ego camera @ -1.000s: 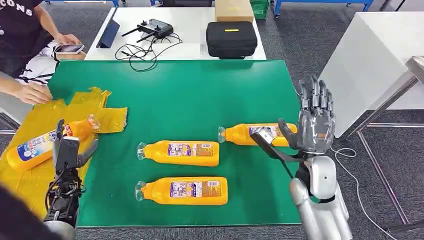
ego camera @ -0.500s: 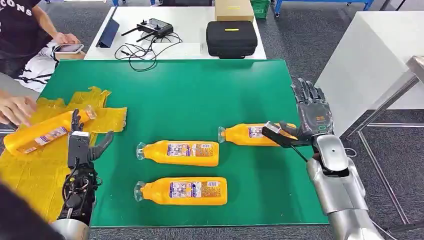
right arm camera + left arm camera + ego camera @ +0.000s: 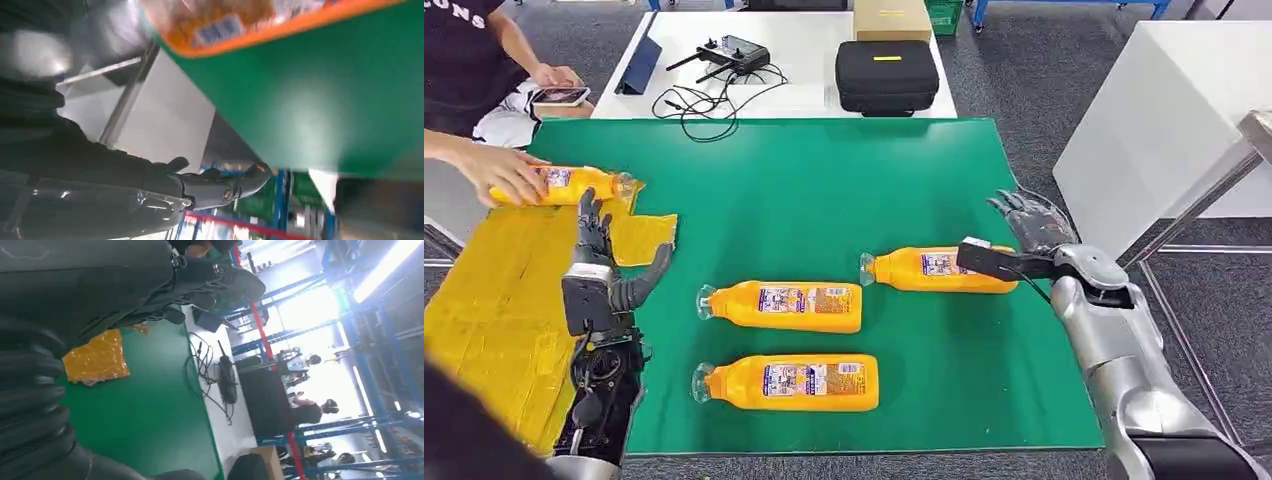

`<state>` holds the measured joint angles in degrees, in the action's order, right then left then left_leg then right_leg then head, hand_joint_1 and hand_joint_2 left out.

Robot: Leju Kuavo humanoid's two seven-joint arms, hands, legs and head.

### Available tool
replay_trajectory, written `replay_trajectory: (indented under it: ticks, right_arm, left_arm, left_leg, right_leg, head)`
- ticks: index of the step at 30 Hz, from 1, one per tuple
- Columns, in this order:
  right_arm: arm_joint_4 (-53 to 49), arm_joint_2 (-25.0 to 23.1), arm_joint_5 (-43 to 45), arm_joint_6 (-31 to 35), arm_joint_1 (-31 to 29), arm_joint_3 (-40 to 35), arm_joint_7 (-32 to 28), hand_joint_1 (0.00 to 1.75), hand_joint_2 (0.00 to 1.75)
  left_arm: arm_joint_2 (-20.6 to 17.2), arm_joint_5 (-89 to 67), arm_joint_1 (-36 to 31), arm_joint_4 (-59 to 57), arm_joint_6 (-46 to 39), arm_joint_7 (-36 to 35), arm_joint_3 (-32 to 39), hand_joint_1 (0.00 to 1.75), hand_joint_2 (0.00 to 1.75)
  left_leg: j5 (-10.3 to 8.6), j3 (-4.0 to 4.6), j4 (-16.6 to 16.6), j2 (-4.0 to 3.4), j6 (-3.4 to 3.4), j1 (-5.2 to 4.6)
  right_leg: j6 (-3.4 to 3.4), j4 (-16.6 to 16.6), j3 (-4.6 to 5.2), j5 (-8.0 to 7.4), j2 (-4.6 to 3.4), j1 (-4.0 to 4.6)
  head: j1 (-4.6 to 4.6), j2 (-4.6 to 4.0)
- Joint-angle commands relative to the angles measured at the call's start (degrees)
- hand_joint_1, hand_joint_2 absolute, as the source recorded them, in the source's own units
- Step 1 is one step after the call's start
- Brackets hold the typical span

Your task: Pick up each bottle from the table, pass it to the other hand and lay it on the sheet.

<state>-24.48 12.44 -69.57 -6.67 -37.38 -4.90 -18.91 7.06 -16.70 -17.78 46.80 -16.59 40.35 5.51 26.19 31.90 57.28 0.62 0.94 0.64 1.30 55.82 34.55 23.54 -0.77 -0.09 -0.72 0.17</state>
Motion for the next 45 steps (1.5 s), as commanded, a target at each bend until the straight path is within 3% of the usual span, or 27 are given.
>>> replay_trajectory:
  ticks: [1, 10, 27, 33, 35, 36, 37, 38, 45]
  right_arm:
    - [8.32, -2.07, 1.4, -3.63, -5.27, -1.89, -0.58, 0.0, 1.75]
    - [9.01, -2.17, 2.36, -6.77, -3.79, -3.11, 0.97, 0.0, 1.75]
    - [8.96, -2.17, 2.4, -6.46, -3.42, -3.13, 0.94, 0.0, 1.75]
    - [10.54, -1.42, 3.04, -16.82, -0.78, -4.12, 4.75, 0.0, 1.75]
    - [10.75, -1.27, 3.25, -17.5, 0.72, -4.25, 5.3, 0.0, 1.75]
    - [10.82, -1.54, 3.33, -16.87, 1.35, -4.19, 5.75, 0.07, 1.75]
    - [10.9, -1.73, 3.3, -16.66, 1.65, -4.23, 6.02, 0.77, 1.75]
    - [11.12, -2.15, 3.26, -16.6, 2.09, -4.31, 6.67, 1.71, 1.75]
    - [11.5, -3.41, 3.11, -17.12, 4.66, -5.06, 8.6, 1.75, 1.75]
  left_arm:
    - [-0.75, 1.98, -0.05, 1.35, -1.25, -0.35, -4.28, 0.0, 1.75]
    - [-0.59, 4.08, -0.83, 1.0, -2.07, -0.35, -6.6, 0.0, 1.75]
    - [-0.55, 4.1, -0.89, 0.93, -2.14, -0.35, -6.69, 0.0, 1.75]
    - [-0.27, 5.42, -2.16, 0.35, -2.52, -0.35, -9.23, 0.0, 1.75]
    - [-0.06, 5.28, -2.71, -0.32, -3.04, -0.35, -9.98, 0.0, 1.75]
    - [-0.01, 5.14, -2.72, -0.42, -3.35, -0.35, -10.14, 0.0, 1.75]
    - [0.01, 5.17, -2.69, -0.44, -3.34, -0.35, -10.19, 0.0, 1.75]
    - [0.0, 5.17, -2.71, -0.62, -3.44, -0.35, -10.26, 0.0, 1.75]
    - [-0.31, 5.3, -2.03, 0.65, -4.57, -0.35, -11.28, 0.0, 1.75]
  left_leg:
    - [0.11, -0.25, -0.04, -0.19, -0.02, -0.03]
    - [0.04, -0.09, -0.03, -0.04, 0.0, -0.01]
    - [0.08, -0.19, -0.04, -0.08, 0.0, -0.03]
    - [0.04, -0.13, -0.03, 0.05, -0.01, 0.01]
    - [0.04, -0.16, -0.04, 0.1, 0.0, 0.0]
    - [0.03, -0.13, -0.04, 0.11, -0.01, 0.01]
    - [0.06, -0.28, -0.08, 0.15, -0.01, 0.02]
    - [0.06, -0.35, -0.11, 0.14, -0.01, 0.03]
    - [0.04, -0.41, -0.1, 0.01, -0.03, 0.07]
  right_leg:
    - [0.0, 0.02, -0.16, 0.07, -0.09, -0.02]
    - [0.0, -0.02, -0.07, 0.03, 0.0, 0.01]
    - [0.0, -0.01, -0.13, 0.07, 0.0, 0.0]
    - [0.0, -0.04, -0.12, 0.06, 0.1, 0.04]
    - [0.01, -0.04, -0.15, 0.08, 0.15, 0.03]
    - [0.0, -0.06, -0.13, 0.06, 0.15, 0.05]
    - [0.0, -0.1, -0.29, 0.11, 0.23, 0.06]
    - [0.0, -0.14, -0.34, 0.11, 0.23, 0.08]
    - [-0.02, -0.16, -0.34, 0.05, 0.12, 0.11]
  head:
    - [-0.02, 0.0]
    - [0.0, 0.0]
    - [-0.02, 0.0]
    - [-0.02, 0.0]
    - [-0.02, 0.0]
    - [0.0, 0.0]
    - [-0.04, 0.0]
    - [0.02, 0.0]
    - [0.0, 0.0]
